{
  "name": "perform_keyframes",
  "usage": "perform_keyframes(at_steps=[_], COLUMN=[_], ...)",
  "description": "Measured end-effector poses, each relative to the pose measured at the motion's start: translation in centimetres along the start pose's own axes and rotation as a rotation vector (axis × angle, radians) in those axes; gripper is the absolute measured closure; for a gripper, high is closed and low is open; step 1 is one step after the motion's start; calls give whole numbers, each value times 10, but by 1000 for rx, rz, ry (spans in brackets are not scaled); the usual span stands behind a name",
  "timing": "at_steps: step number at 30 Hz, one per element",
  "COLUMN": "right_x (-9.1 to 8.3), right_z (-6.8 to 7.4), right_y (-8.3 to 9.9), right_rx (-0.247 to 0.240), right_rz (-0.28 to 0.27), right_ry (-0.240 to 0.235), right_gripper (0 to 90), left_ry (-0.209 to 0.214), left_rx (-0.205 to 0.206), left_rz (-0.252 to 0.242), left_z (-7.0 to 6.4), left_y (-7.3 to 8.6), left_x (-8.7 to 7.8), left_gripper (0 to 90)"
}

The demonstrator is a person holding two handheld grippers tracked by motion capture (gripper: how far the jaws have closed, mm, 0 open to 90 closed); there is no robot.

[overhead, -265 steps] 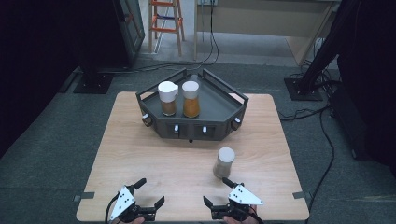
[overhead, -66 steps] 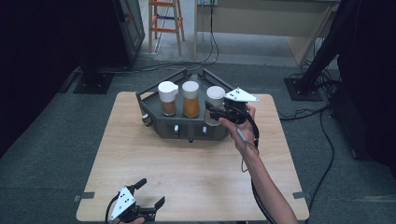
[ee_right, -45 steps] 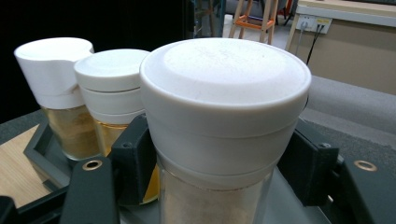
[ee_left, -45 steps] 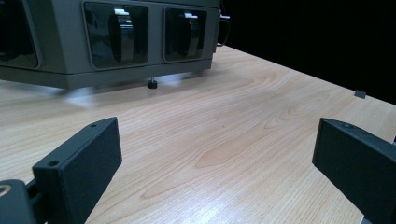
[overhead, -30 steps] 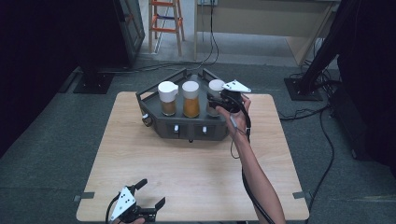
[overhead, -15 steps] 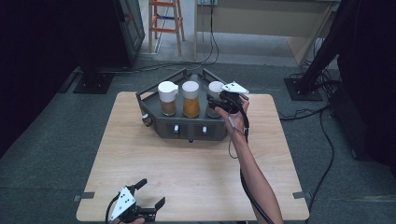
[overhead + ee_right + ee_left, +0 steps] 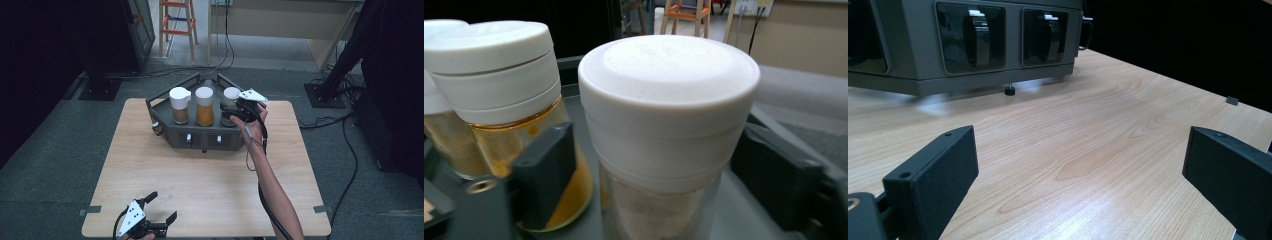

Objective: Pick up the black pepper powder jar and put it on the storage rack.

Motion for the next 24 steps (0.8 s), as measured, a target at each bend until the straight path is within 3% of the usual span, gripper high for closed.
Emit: perform_keyframes(at_steps=[4, 5, 8, 24], right_x=[-4, -7, -12, -41], right_z=[1, 0, 3, 3], right_y=[2, 4, 7, 19], right_rx=[6, 22, 2, 11], right_rz=[-15, -18, -28, -76], right_ry=[12, -8, -6, -57], right_gripper=[105, 17, 15, 15], left_ry=[0, -1, -1, -2], left_rx=[2, 0, 1, 3], left_rz=[1, 1, 2, 2], left_z=[0, 0, 0, -1], left_y=[0, 0, 0, 0], left_x=[0, 0, 0, 0], left_gripper=[12, 12, 12, 12])
Point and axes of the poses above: each handheld gripper's, and its own axes: x roughly forward along the jaws, y roughly out of its underside, z roughly to its left, the point moved 7 cm from there along x, roughly forward along the jaws, and after that the axes turned 4 degrees about z, right-handed, at the moved point
